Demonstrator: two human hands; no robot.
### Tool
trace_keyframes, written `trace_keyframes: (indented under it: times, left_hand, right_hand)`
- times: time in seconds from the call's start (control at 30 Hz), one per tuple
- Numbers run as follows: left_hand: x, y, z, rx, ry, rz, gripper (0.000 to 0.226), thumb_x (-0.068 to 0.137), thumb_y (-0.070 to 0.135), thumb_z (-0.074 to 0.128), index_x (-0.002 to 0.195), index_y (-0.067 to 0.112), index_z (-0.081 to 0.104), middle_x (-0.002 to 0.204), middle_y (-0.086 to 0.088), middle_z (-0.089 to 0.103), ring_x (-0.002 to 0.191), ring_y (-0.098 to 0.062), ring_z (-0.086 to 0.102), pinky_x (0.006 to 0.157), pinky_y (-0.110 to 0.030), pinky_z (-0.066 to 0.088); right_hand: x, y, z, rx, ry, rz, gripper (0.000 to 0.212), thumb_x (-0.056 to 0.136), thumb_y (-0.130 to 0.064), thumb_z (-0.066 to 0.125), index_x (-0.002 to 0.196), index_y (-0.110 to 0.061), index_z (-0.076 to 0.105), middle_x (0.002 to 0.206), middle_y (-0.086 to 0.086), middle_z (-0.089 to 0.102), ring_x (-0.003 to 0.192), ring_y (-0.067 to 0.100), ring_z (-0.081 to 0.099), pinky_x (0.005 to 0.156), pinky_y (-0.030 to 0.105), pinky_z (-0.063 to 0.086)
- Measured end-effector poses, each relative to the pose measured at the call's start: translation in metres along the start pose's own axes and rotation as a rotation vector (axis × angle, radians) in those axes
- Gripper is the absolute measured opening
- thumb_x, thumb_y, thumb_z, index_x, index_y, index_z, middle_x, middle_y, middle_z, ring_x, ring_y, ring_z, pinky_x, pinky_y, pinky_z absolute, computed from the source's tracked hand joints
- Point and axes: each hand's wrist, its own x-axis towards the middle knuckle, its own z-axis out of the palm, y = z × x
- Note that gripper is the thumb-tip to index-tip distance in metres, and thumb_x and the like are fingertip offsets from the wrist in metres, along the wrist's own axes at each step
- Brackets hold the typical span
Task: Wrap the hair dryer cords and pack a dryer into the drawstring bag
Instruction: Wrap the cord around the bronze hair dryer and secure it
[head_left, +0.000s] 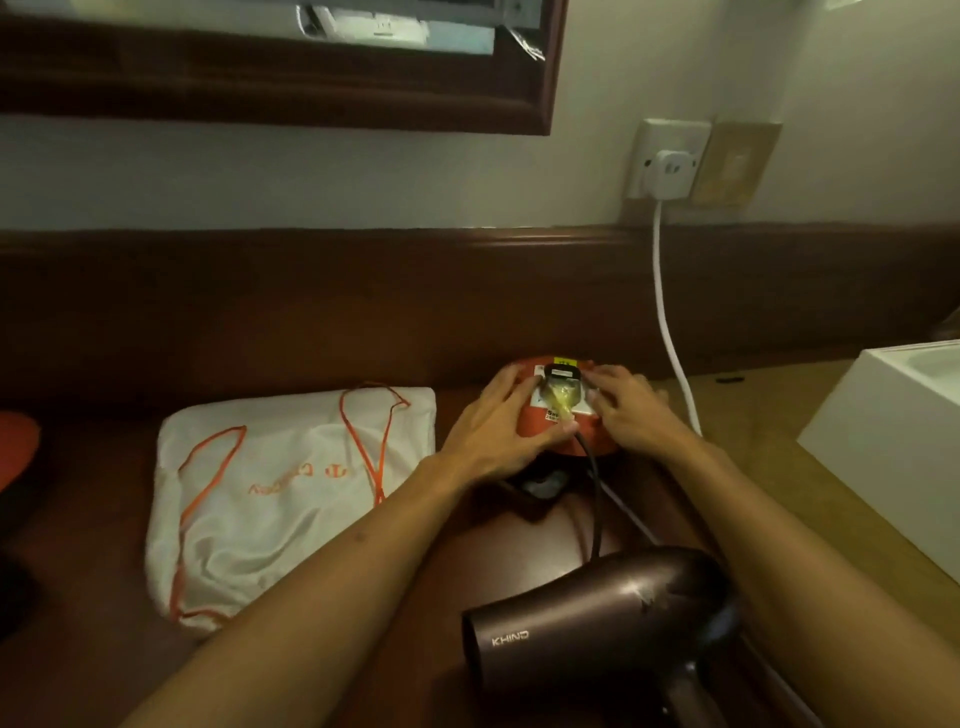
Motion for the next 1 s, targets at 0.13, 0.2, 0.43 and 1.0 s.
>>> trace_keyframes:
  times: [0.13,0.2,0.43,1.0]
  left_hand:
    - [0.000,-0.005,-0.002,0.078,-0.023,0.035,0.102,0.081,0.086,0.047,0.162,0.033,0.014,0.171,0.004,0.004,0.156,-0.018,0.009,0.125,-0.043,0.019]
    - [0.000,-0.001,-0.010,0.131,-0.059,0.036,0.103,0.081,0.084,0.050,0.162,0.032,0.014,0.171,0.000,0.004,0.156,-0.021,0.009,0.124,-0.042,0.017]
    - [-0.001,-0.008,-0.011,0.207,-0.099,0.019,0.111,0.070,0.097,0.041,0.159,0.043,0.003,0.171,-0.009,-0.003,0.156,-0.024,-0.016,0.124,-0.046,-0.010]
    - [-0.009,-0.007,-0.048,0.018,-0.242,-0.048,0.132,0.069,0.076,0.074,0.158,0.038,-0.016,0.171,-0.008,-0.004,0.156,-0.029,-0.010,0.125,-0.057,-0.002]
  right_hand:
    - [0.007,0.002,-0.012,0.039,-0.111,0.002,0.047,0.106,-0.039,0.044,0.150,-0.024,0.046,0.161,0.002,0.035,0.148,0.031,0.032,0.120,0.056,0.027]
    - [0.005,-0.006,-0.019,0.137,-0.124,0.025,0.050,0.104,-0.043,0.047,0.147,-0.018,0.051,0.155,0.008,0.045,0.142,0.031,0.043,0.116,0.051,0.037]
    - [0.001,-0.054,0.000,0.055,0.027,0.066,0.084,0.087,-0.063,0.061,0.152,-0.015,0.037,0.156,0.011,0.041,0.141,0.036,0.043,0.112,0.055,0.039]
    - [-0.033,-0.068,-0.016,0.281,0.041,-0.100,0.063,0.089,-0.024,0.074,0.147,-0.020,0.049,0.137,0.006,0.050,0.128,0.024,0.051,0.100,0.032,0.045]
